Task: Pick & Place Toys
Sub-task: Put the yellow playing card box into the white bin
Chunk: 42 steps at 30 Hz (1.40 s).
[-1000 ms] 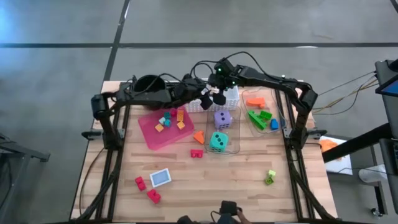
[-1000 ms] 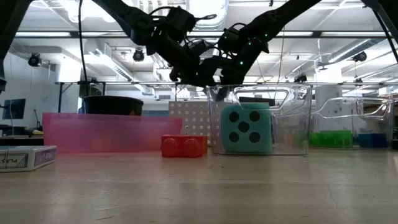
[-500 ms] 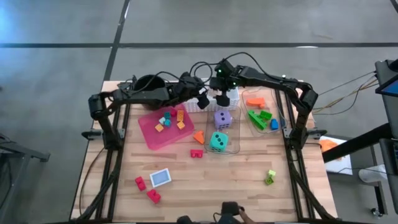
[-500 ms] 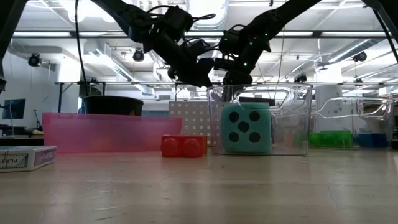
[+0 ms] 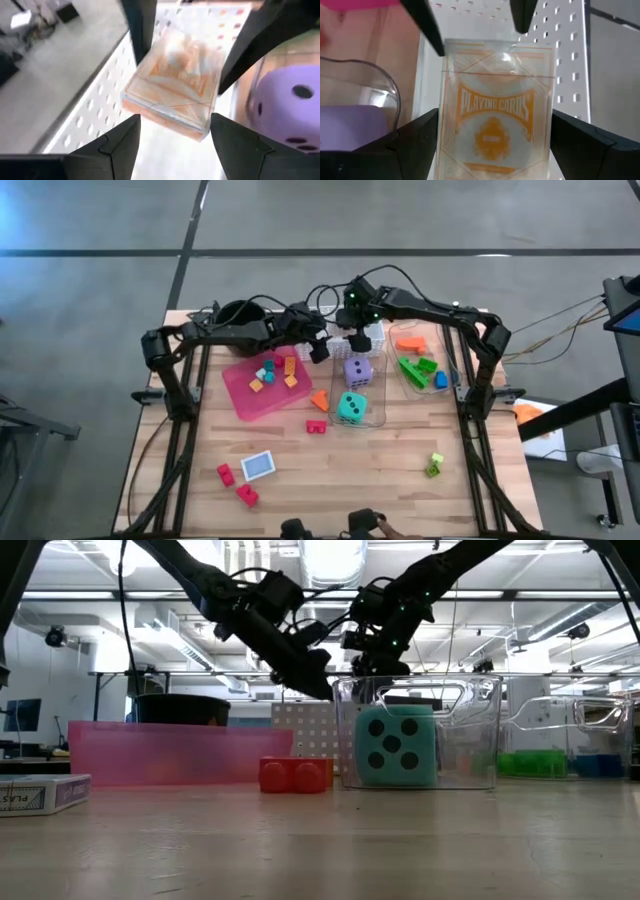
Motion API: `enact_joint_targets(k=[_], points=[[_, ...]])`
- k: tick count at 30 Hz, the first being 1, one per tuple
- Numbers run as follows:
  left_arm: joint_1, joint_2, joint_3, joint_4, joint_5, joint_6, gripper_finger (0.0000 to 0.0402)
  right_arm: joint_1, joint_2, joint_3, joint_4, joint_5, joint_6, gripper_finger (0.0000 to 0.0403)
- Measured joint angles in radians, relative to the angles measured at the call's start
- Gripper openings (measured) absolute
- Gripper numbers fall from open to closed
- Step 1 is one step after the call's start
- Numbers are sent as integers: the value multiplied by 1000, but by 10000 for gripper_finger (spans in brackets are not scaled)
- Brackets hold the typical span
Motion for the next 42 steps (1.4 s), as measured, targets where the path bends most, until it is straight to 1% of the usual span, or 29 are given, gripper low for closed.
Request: enact_joint_targets(k=[2,7,11,14,16,20,27,32,37,42], points=[[16,0,-8,-1,3,-19,241,0,0,0,11,4,-11,333],[34,0,-7,37,-28,-35,241,1,-1,1,39,-5,-21,333],[28,-5,-6,133,-1,-38,241,4,-1,2,37,-16,-23,333],[30,-5,-5,174,39,-46,241,7,0,1,45,-16,-23,333],[31,-5,-5,177,68,-49,241,7,0,1,70,-16,-23,333],[29,-5,-5,168,77,-53,241,8,0,1,128,-15,-23,333],[42,-5,-6,144,21,-60,241,14,-4,1,138,-15,-37,333],[64,-5,-6,77,-32,-63,241,15,-13,1,136,-12,-42,333],[90,-3,-7,38,-40,-91,241,17,-22,1,142,-37,-44,333],[87,-3,-6,80,-19,-124,241,17,-14,-1,139,-37,-21,333]])
